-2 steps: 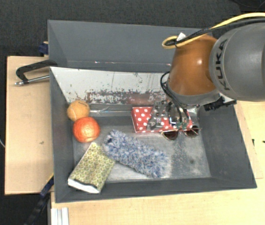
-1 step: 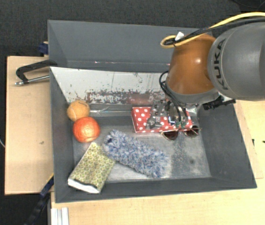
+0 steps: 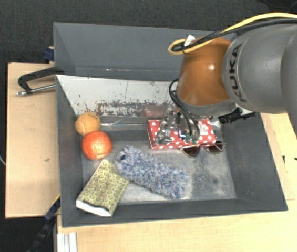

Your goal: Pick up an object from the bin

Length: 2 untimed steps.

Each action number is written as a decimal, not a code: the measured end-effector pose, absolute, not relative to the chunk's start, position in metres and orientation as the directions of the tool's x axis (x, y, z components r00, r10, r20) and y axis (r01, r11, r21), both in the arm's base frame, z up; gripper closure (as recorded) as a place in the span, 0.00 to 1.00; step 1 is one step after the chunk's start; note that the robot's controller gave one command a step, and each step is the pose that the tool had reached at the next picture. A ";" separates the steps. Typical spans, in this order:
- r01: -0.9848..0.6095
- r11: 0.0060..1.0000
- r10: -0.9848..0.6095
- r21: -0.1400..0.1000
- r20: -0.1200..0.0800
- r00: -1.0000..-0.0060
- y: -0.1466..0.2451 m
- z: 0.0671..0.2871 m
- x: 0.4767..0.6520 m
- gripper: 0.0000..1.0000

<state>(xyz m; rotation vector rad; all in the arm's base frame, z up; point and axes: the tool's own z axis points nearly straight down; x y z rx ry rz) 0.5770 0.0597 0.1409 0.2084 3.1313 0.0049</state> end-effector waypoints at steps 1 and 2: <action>0.172 0.985 0.172 0.006 -0.003 -0.985 0.120 0.119 0.578 1.00; 0.195 0.981 0.195 0.003 -0.004 -0.981 0.090 0.116 0.586 1.00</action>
Offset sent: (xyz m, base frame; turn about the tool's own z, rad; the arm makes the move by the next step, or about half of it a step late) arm 0.0147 0.0076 -0.0289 0.0796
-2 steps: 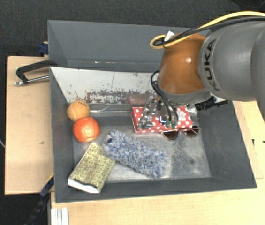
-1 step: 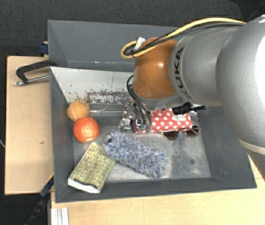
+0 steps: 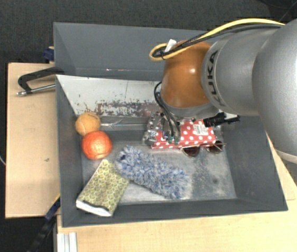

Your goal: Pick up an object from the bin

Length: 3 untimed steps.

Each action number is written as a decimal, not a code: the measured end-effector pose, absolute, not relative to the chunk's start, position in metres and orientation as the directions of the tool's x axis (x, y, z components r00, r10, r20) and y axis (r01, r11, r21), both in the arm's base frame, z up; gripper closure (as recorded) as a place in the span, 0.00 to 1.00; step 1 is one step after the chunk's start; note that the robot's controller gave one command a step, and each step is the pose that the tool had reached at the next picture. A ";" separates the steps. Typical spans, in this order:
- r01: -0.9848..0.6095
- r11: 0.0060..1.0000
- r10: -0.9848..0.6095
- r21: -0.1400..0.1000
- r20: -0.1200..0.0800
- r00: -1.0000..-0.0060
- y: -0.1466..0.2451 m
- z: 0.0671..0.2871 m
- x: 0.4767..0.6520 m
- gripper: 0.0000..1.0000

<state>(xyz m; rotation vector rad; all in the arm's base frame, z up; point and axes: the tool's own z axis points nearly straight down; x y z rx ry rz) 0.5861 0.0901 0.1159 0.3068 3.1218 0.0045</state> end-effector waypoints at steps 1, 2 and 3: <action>0.148 0.989 0.148 0.000 0.000 -0.989 0.102 0.129 0.568 1.00; 0.138 0.990 0.138 0.006 -0.004 -0.990 0.076 0.116 0.541 1.00; 0.135 0.991 0.135 0.001 -0.008 -0.991 0.062 0.121 0.572 1.00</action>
Offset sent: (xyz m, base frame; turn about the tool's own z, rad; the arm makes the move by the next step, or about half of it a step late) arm -0.0648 -0.0571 -0.0158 -0.0261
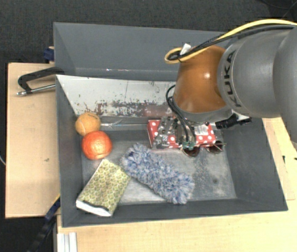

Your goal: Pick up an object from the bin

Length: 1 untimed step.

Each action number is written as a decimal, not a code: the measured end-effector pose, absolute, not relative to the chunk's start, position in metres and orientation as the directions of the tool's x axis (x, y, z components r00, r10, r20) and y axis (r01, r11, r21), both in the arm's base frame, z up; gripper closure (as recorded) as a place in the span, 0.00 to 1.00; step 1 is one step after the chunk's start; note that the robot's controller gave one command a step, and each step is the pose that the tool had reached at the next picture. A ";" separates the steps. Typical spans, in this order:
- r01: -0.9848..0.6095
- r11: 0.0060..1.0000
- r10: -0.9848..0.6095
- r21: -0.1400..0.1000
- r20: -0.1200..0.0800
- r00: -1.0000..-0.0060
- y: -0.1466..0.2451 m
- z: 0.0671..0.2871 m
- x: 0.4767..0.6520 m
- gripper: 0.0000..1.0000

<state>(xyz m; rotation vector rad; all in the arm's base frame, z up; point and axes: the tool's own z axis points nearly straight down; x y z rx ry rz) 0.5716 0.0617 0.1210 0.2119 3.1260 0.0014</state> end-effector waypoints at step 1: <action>0.132 0.991 0.132 0.001 0.000 -0.991 0.089 0.132 0.533 0.00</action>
Offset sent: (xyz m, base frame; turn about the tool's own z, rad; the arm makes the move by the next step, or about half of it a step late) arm 0.0000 0.0000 0.0000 0.0000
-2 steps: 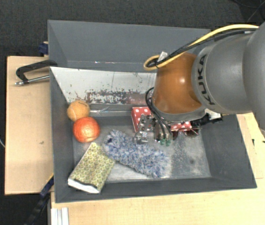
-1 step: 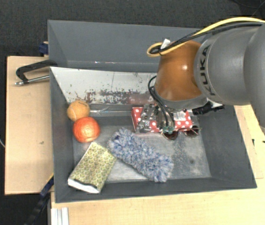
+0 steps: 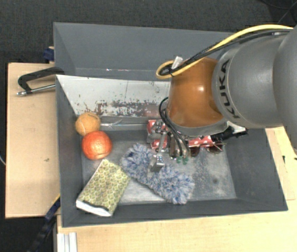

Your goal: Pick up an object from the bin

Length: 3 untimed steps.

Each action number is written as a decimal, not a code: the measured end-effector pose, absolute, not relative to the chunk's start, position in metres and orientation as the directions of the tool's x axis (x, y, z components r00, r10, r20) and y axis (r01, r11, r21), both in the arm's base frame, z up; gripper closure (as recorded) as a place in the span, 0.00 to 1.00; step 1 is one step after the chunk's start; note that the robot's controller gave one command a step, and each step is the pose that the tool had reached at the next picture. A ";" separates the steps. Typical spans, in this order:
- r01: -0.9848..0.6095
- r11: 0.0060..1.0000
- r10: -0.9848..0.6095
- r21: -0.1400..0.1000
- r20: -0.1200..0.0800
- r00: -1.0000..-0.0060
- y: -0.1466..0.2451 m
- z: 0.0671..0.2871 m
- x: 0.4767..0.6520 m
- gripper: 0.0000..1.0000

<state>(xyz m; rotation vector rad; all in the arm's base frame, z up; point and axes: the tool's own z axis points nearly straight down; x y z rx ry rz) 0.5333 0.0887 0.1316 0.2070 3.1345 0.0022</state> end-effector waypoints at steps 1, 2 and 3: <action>0.066 0.998 0.066 0.001 -0.005 -0.998 0.093 0.122 0.535 0.00; -0.183 0.983 -0.183 0.003 -0.010 -0.983 0.114 0.075 0.539 1.00; -0.183 0.983 -0.183 0.003 -0.010 -0.983 0.114 0.075 0.539 1.00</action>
Offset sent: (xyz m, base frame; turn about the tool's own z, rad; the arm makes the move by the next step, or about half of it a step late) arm 0.0029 0.0234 -0.0616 -0.3165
